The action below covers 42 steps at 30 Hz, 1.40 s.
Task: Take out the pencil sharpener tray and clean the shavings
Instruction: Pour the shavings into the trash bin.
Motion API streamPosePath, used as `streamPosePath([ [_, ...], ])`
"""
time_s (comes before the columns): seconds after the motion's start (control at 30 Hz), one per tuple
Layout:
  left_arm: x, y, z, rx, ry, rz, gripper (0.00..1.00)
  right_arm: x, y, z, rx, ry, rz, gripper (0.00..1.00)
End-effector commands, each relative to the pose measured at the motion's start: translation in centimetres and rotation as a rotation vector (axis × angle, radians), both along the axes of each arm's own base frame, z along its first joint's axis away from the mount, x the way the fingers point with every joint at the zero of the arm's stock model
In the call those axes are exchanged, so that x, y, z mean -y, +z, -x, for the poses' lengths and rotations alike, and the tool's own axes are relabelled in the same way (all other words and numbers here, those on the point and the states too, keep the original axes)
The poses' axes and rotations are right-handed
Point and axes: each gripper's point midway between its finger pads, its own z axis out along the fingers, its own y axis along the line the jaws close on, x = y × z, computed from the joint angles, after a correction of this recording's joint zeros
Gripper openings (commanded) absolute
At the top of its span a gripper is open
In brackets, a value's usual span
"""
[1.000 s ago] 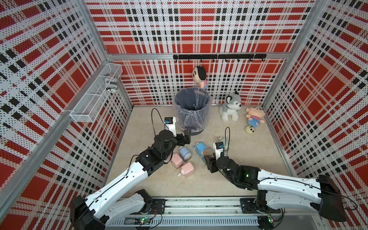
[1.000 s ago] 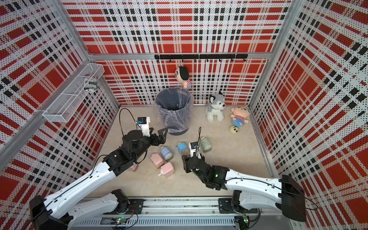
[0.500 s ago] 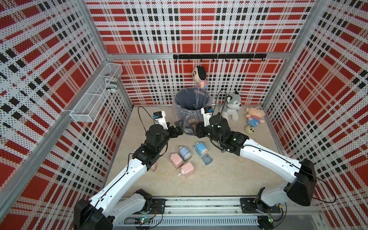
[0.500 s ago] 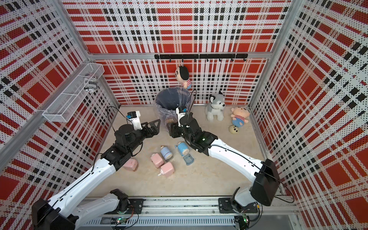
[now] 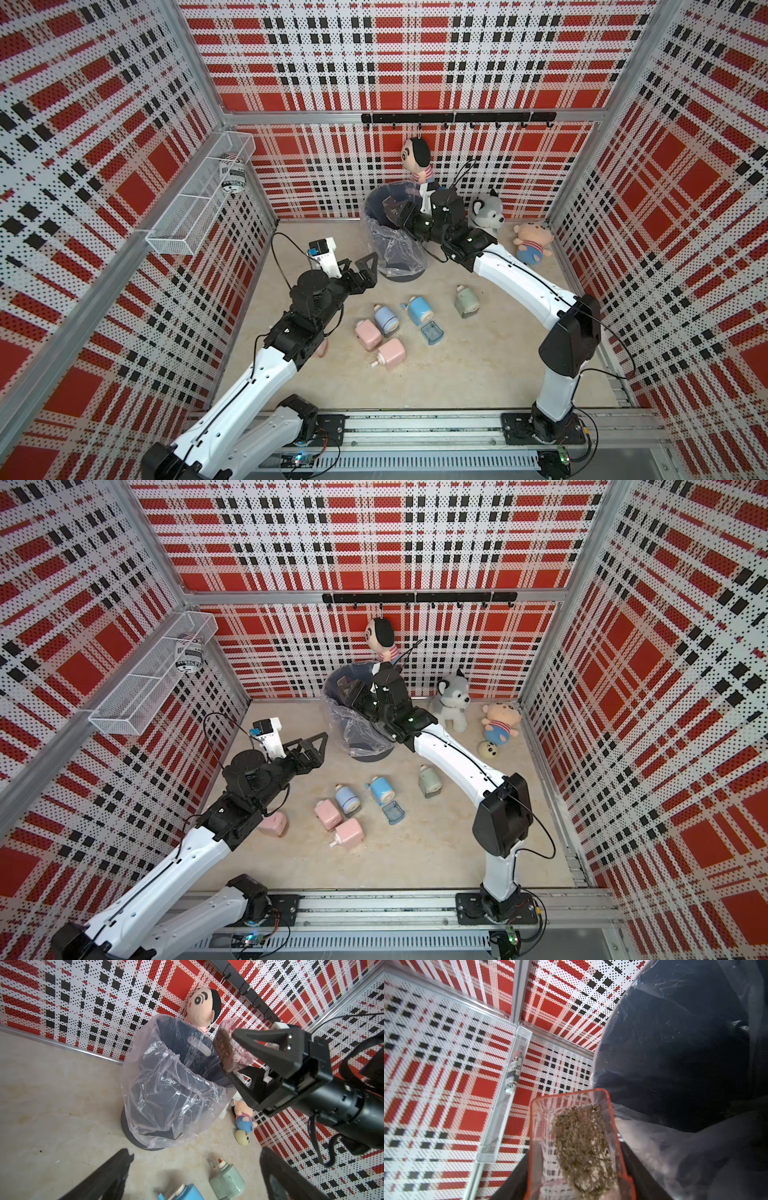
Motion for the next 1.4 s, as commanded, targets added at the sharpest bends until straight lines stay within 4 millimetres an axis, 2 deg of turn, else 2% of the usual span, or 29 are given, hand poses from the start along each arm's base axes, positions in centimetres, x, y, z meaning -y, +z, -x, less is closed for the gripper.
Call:
streamPosePath([
  [0.0,-0.2,-0.2,0.4,-0.004,-0.005,0.016,0.98,-0.4,2.1,-0.4,-0.165,-0.018,-0.226,0.51],
  [0.07,-0.3,-0.1,0.6,-0.005,-0.004,0.023,0.98,-0.4,2.7,-0.8,-0.247,-0.039,-0.337,0.47],
  [0.3,-0.6,0.4,1.4,0.001,-0.007,0.048,0.98,-0.2,5.6,-2.6,-0.419,-0.128,-0.611,0.50],
  [0.4,-0.8,0.3,1.8,-0.001,-0.002,0.055,0.98,0.1,5.8,-3.2,-0.464,-0.165,-0.679,0.50],
  [0.7,-1.1,0.2,2.4,-0.002,-0.003,0.074,0.98,0.2,2.9,-4.1,-0.557,-0.196,-0.756,0.50],
  [0.9,-1.1,0.0,2.3,-0.006,0.000,0.069,0.98,0.7,0.3,-4.0,-0.599,-0.224,-0.742,0.51],
  [0.97,-1.2,-0.1,2.2,-0.008,0.002,0.065,0.98,0.9,0.0,-3.8,-0.599,-0.230,-0.744,0.51],
  [1.23,-1.0,-0.5,2.0,-0.013,0.000,0.068,0.98,1.5,4.1,-3.2,-0.537,-0.210,-0.751,0.52],
  [1.37,-0.9,-0.7,1.9,-0.018,-0.001,0.069,0.98,2.0,4.0,-2.7,-0.543,-0.217,-0.765,0.53],
])
